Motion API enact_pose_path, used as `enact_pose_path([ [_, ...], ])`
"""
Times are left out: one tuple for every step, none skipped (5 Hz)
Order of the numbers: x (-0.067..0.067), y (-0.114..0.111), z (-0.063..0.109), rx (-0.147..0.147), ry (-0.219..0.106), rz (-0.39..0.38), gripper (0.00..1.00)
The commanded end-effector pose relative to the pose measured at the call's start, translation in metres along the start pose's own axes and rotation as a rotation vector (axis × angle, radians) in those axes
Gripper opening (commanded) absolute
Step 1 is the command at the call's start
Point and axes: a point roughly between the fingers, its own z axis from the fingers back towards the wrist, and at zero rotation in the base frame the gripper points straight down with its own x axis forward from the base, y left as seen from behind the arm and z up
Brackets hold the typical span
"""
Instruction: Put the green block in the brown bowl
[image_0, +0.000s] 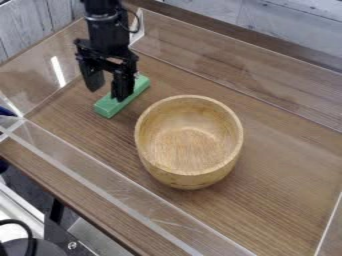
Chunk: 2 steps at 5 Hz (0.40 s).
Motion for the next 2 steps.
enact_pose_path([
  [0.0126, 0.0111, 0.0099, 0.038, -0.053, 0.013, 1.00],
  [0.0150, 0.0129, 0.0037, 0.039, -0.042, 0.017, 1.00],
])
